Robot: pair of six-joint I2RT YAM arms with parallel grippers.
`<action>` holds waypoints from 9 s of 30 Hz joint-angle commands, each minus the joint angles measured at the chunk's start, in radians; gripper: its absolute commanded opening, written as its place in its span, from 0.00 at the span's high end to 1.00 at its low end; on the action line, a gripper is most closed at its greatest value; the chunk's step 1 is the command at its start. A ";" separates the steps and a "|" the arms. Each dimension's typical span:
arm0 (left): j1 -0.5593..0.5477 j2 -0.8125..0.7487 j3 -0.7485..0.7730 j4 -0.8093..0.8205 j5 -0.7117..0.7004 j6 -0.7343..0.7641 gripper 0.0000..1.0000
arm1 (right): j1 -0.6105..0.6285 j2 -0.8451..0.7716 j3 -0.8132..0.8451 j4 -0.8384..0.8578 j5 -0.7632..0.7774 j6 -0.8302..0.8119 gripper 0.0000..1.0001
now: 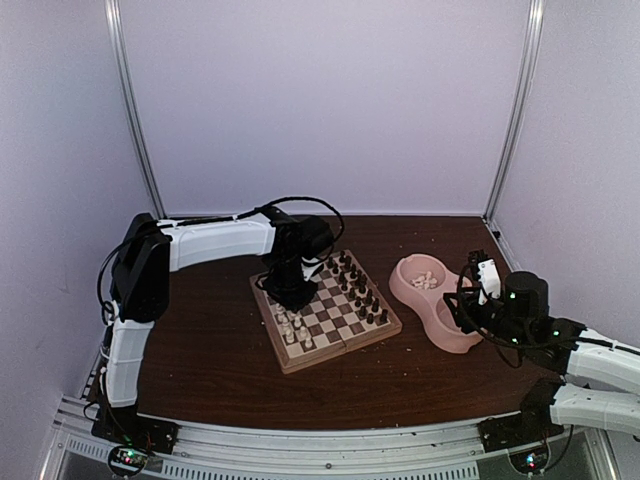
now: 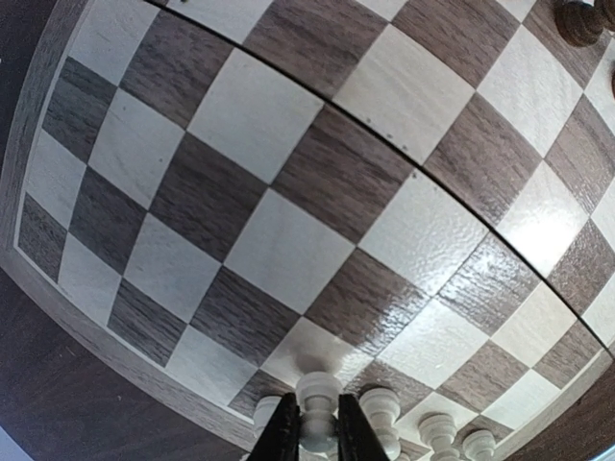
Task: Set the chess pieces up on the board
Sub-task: Place the pawn at e2, then pick up the chess pile from the center of the board, then pick up the chess pile, then place the rook at h1.
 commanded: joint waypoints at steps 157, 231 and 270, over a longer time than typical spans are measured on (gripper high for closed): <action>-0.338 -0.576 -0.791 1.598 -0.034 0.830 0.24 | -0.016 0.352 0.434 0.007 -0.413 1.164 0.91; -0.334 -0.375 -0.587 1.435 0.042 0.947 0.89 | 0.145 0.394 0.499 -0.231 -0.242 1.441 0.94; 0.089 -0.592 -0.428 0.370 0.120 0.124 0.98 | -0.204 0.368 0.404 -0.155 -0.289 0.198 0.97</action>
